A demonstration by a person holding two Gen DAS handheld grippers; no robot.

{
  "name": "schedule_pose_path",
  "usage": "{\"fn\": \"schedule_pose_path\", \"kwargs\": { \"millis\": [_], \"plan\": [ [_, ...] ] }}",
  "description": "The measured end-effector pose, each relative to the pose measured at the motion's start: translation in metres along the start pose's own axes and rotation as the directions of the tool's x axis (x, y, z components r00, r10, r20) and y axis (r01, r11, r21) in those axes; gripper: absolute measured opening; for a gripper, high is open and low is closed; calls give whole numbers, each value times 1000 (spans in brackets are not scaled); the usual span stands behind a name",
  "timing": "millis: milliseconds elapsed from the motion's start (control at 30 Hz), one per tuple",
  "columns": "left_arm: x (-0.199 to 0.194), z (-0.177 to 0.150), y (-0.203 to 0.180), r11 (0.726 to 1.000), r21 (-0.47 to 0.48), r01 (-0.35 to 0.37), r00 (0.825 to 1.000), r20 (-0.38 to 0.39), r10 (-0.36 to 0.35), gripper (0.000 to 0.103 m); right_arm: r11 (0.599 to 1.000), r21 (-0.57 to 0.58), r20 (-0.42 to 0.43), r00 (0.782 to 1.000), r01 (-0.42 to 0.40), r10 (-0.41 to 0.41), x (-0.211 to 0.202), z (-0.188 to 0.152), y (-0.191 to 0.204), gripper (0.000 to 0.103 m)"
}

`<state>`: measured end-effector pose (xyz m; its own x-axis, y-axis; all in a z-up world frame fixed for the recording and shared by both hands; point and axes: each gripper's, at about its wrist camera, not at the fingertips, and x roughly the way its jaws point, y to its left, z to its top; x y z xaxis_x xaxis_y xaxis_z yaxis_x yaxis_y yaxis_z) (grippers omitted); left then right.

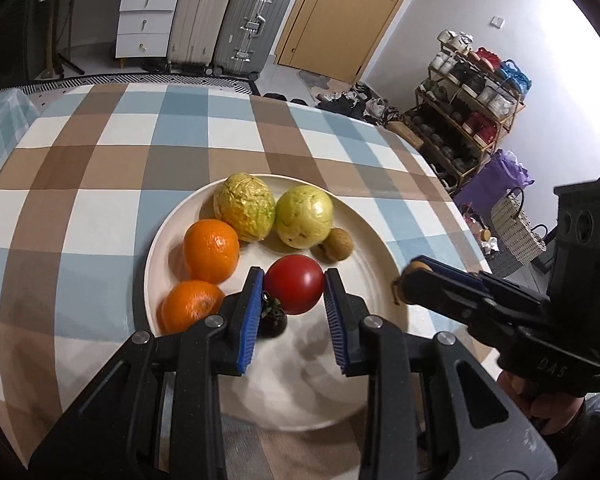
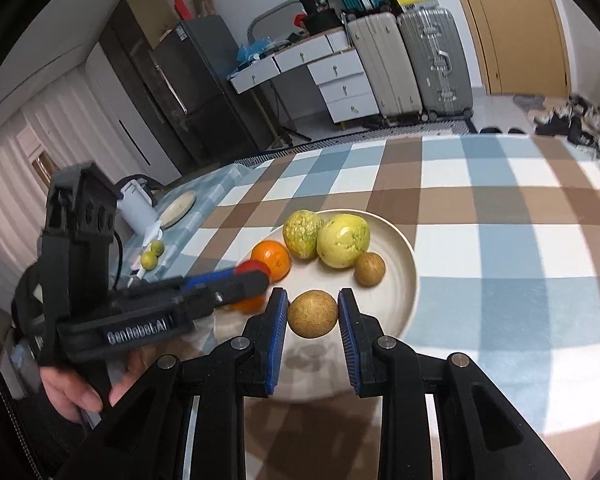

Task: Organize fruits
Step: 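Lower the tomato and tan fruit onto the white plate and open both grippers, then withdraw both grippers toward the last tomato and plum on the cloth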

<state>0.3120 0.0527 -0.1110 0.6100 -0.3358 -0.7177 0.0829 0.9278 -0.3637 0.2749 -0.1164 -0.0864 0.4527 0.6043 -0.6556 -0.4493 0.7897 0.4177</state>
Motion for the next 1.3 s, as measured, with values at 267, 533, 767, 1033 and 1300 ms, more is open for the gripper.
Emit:
{"fn": "schedule_pose_path", "kwargs": {
  "millis": [267,533,767,1033,1300],
  "plan": [
    [23,6,4,1000,13,-5,1000,-23,5,27,999,39,-38,999,12,-11,35,15,-11,26],
    [34,9,6,1000,7,-12,1000,-28,12,27,998,66,-63,998,21,-17,54,21,-13,26],
    [35,12,10,1000,-7,-9,1000,-30,9,28,995,85,-73,997,45,-39,60,23,-14,28],
    [19,10,4,1000,-13,-10,1000,-6,10,33,997,76,-30,999,21,-19,37,20,-8,44],
    [-21,2,-15,1000,10,-19,999,51,19,62,994,105,94,995,17,-27,-26,10,-3,77]
  ]
}}
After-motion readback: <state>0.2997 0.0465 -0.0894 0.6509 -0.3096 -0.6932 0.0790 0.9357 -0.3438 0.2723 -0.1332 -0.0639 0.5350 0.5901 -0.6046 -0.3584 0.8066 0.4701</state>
